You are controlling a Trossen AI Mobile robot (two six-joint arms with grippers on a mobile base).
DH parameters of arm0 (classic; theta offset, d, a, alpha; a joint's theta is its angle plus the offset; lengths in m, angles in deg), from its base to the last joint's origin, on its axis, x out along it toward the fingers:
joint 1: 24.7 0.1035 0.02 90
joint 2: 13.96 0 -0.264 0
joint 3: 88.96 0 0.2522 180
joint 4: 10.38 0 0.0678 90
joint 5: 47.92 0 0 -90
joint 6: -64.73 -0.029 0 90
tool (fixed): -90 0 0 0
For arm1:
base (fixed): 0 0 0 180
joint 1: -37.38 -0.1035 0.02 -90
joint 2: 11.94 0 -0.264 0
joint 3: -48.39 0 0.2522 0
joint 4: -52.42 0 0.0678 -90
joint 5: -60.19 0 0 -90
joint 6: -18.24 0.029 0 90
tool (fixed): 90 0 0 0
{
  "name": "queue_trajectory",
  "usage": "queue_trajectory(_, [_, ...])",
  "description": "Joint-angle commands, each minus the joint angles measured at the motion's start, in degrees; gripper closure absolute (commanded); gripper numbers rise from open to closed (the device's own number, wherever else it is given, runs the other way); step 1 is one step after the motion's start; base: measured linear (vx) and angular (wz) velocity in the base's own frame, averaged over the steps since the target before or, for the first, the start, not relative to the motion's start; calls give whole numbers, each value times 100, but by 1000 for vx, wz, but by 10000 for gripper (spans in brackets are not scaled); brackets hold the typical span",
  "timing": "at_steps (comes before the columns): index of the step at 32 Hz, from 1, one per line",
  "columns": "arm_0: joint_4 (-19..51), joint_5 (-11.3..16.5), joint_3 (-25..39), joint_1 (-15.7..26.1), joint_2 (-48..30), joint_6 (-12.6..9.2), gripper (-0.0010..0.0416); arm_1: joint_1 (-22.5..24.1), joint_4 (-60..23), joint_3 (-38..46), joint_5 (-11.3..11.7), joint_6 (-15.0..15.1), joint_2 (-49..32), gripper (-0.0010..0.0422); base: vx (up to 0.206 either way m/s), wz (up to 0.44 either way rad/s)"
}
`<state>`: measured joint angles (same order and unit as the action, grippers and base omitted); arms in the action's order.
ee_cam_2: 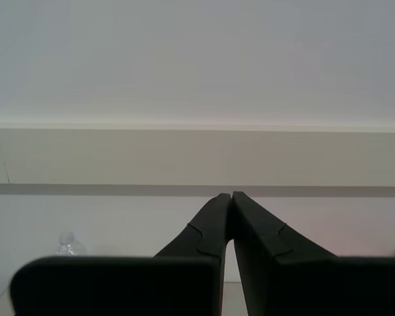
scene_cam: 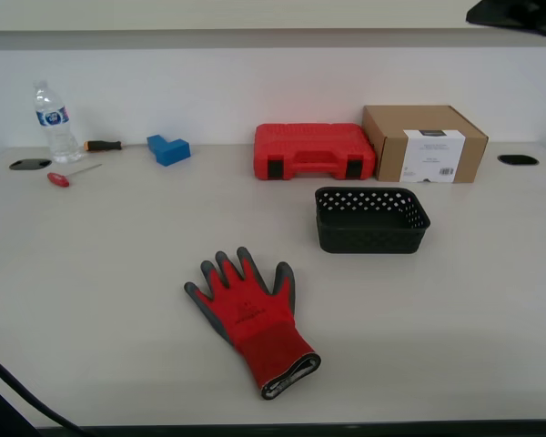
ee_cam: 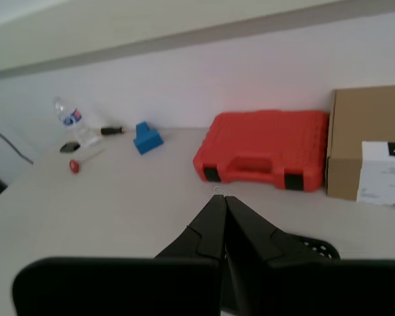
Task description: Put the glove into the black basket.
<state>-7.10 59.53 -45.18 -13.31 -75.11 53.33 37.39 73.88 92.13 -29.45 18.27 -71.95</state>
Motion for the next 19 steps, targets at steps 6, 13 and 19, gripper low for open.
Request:
queue_trajectory(6, [767,157,363,903,-1036,385,405,0,20,2,4,0,-2,412,0,0])
queue_trajectory(13, [1502,177,1585,1867,-2726,892,405,-2,17,2,4,2,-2,412,0,0])
queue_trajectory(19, [1891,232,2675,2546,-4054,1038,405,-2,11,2,4,2,-2,412,0,0])
